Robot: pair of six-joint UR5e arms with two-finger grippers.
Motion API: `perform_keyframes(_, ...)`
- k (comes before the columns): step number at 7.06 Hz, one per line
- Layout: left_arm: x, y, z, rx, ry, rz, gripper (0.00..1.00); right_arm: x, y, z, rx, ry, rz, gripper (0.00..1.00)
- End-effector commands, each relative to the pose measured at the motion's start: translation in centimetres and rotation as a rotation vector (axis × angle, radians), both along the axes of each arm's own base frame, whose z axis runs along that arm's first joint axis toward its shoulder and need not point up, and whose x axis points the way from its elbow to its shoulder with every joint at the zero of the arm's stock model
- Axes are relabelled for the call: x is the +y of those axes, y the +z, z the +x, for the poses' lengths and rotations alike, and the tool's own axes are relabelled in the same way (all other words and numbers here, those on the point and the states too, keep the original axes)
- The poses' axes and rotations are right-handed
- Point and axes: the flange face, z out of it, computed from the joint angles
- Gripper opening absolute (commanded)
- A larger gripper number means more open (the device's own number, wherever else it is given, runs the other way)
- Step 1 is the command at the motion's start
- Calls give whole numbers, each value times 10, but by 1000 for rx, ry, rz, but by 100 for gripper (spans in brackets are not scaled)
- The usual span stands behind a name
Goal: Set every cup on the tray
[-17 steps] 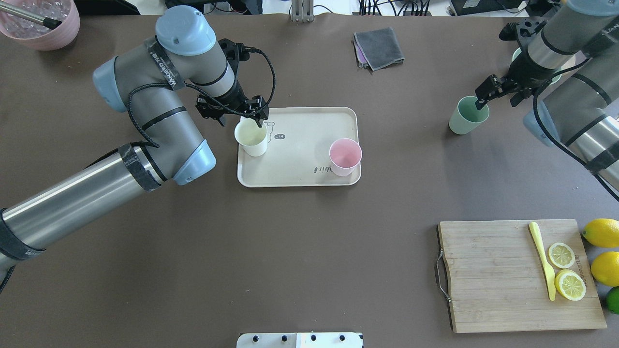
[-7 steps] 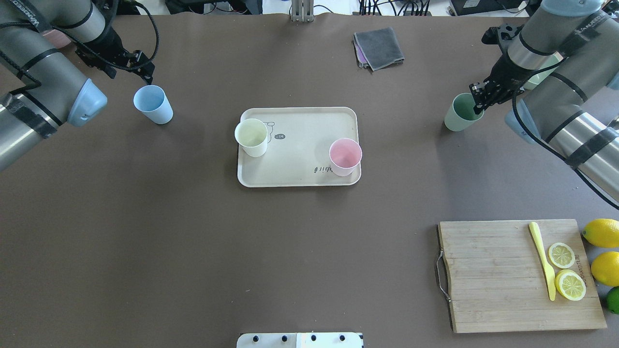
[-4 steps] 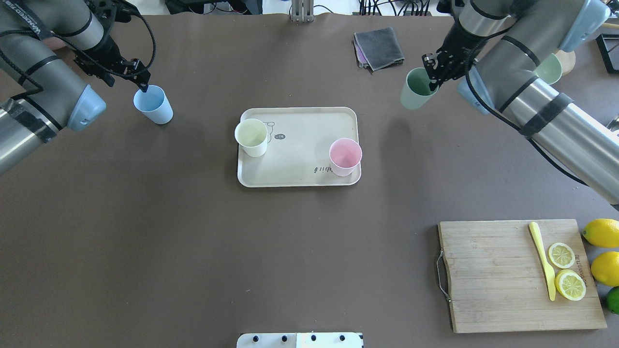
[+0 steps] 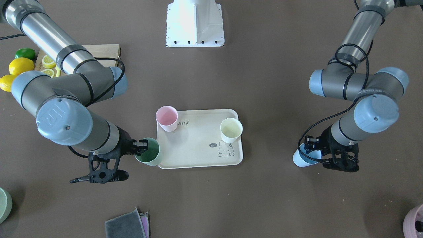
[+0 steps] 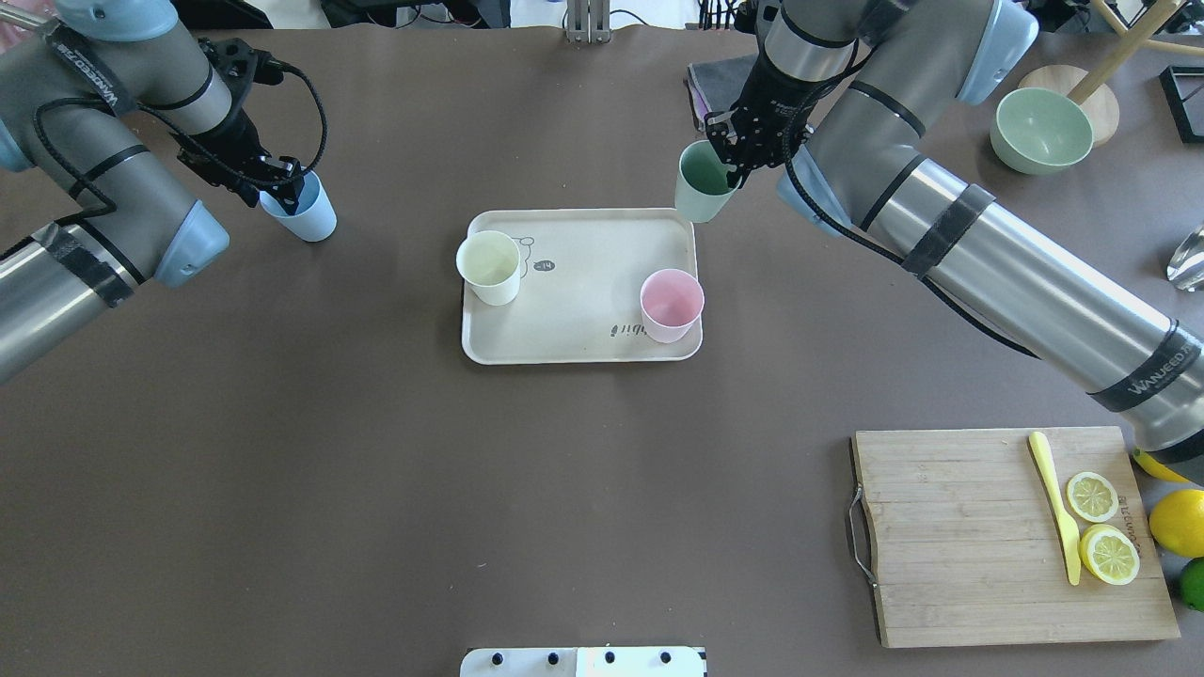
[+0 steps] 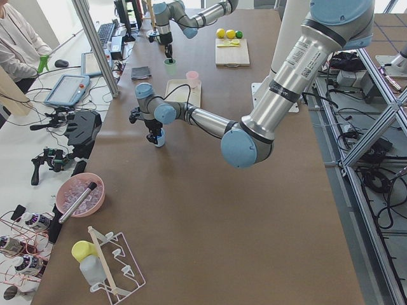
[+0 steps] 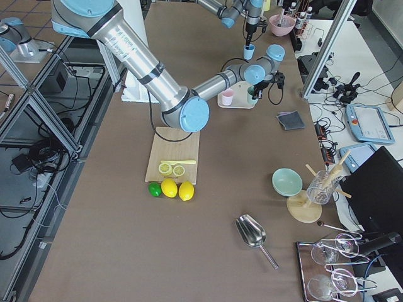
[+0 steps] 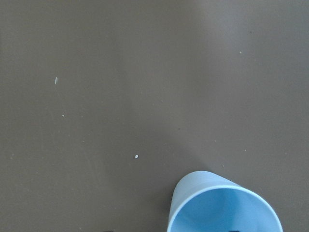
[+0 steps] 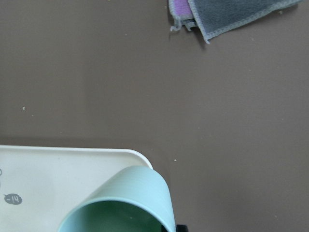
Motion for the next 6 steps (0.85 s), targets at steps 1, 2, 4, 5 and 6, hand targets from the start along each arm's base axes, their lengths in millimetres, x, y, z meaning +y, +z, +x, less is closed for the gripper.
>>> perform_keyframes(1, -3, -24, 1, 26, 3, 13, 0, 11, -1, -36, -2, 22, 7, 0)
perform_keyframes(2, -12, -62, 7, 54, -33, 15, 0, 16, -1, -44, 0, 12, 8, 0)
perform_keyframes(4, 0, -113, 54, 101, -55, -15, 0, 25, 1, -54, 4, 1, 3, 44)
perform_keyframes(5, 6, -150, 86, 123, -58, -25, 0, 26, 1, -52, 0, 16, -10, 99)
perform_keyframes(6, 15, -174, 117, 139, -60, -50, 0, 19, -1, -40, -3, 26, 0, 100)
